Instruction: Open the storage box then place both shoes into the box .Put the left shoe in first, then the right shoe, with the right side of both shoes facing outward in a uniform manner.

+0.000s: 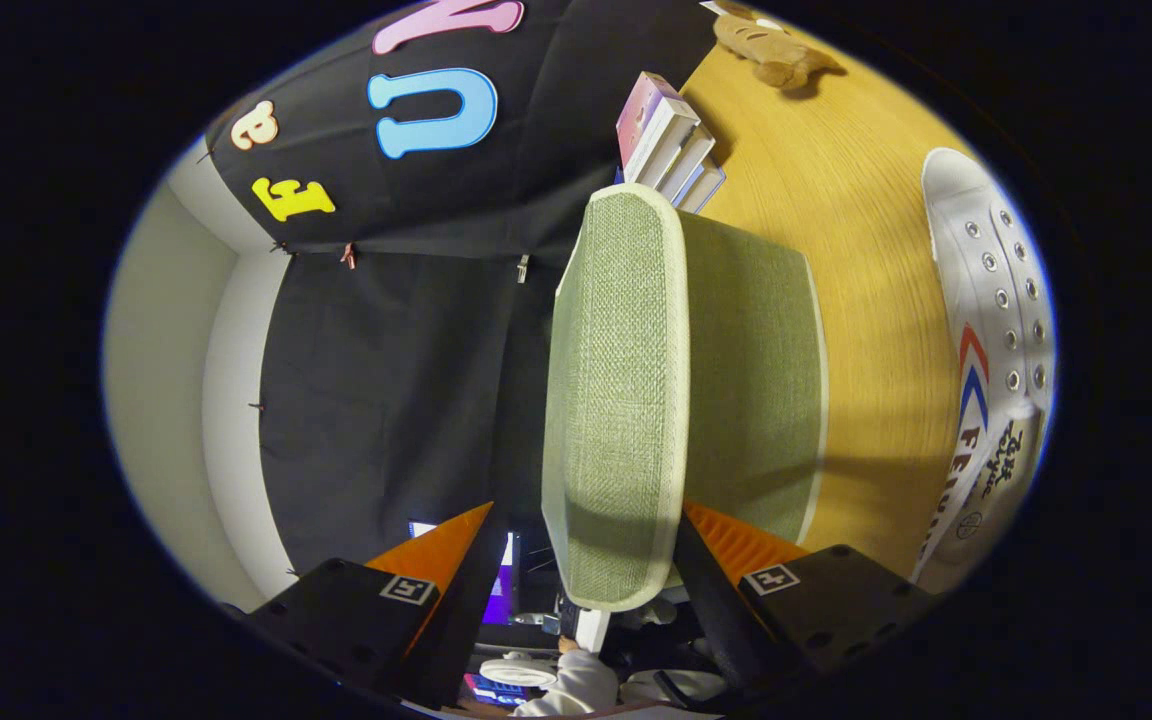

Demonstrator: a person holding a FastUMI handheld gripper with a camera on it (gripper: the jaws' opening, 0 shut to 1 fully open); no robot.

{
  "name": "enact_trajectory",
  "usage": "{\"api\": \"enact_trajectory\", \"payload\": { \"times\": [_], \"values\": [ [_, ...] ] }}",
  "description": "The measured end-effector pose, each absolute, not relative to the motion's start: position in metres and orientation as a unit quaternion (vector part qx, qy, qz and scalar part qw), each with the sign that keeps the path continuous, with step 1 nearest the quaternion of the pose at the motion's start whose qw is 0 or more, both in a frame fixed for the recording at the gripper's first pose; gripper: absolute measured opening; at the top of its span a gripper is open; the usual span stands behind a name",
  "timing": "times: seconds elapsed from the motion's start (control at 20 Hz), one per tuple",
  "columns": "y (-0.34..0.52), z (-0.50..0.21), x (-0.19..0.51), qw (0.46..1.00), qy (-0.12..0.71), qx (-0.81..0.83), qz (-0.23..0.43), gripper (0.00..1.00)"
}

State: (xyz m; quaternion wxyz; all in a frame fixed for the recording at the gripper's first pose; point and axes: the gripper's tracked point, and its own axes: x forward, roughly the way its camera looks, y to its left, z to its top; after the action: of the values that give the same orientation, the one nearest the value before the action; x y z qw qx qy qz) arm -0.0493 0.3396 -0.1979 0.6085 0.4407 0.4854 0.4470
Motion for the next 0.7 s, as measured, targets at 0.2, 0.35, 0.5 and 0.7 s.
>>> {"api": "enact_trajectory", "payload": {
  "times": [0.2,0.35,0.5,0.7],
  "values": [
    [0.341,-0.177,-0.041,0.594,0.477,0.474,0.442,0.84],
    [0.347,-0.171,-0.039,0.593,0.480,0.477,0.438,0.56],
    [0.346,-0.191,-0.024,0.641,0.486,0.447,0.392,0.24],
    [0.348,-0.186,-0.032,0.637,0.505,0.443,0.379,0.05]
  ]
}}
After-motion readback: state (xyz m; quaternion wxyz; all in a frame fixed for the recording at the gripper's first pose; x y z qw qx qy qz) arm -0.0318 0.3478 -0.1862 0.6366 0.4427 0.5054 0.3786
